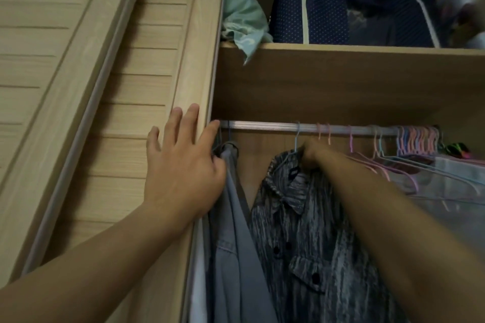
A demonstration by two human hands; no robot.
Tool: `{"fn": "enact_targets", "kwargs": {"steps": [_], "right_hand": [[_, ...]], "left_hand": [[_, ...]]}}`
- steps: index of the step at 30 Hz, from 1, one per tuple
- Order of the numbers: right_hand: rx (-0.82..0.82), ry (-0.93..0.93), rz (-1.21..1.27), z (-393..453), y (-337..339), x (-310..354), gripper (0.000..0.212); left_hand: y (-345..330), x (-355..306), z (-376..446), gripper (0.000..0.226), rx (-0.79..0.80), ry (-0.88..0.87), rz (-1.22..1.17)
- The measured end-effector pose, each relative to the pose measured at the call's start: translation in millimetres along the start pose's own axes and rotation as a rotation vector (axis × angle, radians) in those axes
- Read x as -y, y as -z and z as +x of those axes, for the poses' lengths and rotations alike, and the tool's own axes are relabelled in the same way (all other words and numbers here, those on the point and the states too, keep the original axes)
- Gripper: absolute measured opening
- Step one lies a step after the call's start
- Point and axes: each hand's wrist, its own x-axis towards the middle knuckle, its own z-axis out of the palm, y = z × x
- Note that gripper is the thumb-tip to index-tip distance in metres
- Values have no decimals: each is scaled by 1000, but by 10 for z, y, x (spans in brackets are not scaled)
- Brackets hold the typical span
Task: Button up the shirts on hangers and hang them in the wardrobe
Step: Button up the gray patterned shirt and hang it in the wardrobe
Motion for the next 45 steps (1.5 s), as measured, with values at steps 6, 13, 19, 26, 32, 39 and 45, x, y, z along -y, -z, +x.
{"fn": "enact_targets", "kwargs": {"steps": [6,13,19,26,32,39,45], "right_hand": [[23,126,-62,-55,-27,-227,32],[272,243,-334,-760,304,-515,76],[213,179,263,-1186,357,-910,72],[118,175,910,-1195,-68,-319,67],[141,200,993,-1242,-272,211,63],[-9,419,752,-1860,-404,-32,99],[-29,769,238,-2766,-983,-597,89]], "left_hand": [[19,-25,3,71,19,4,3],[16,-27,-27,71,3,4,-7],[-13,-47,-23,72,38,-11,-7],[15,-49,-35,69,58,-20,-17],[54,-70,-108,69,100,-6,-15],[271,-102,-682,73,307,5,72],[753,-529,-1917,66,568,237,-49]]}}
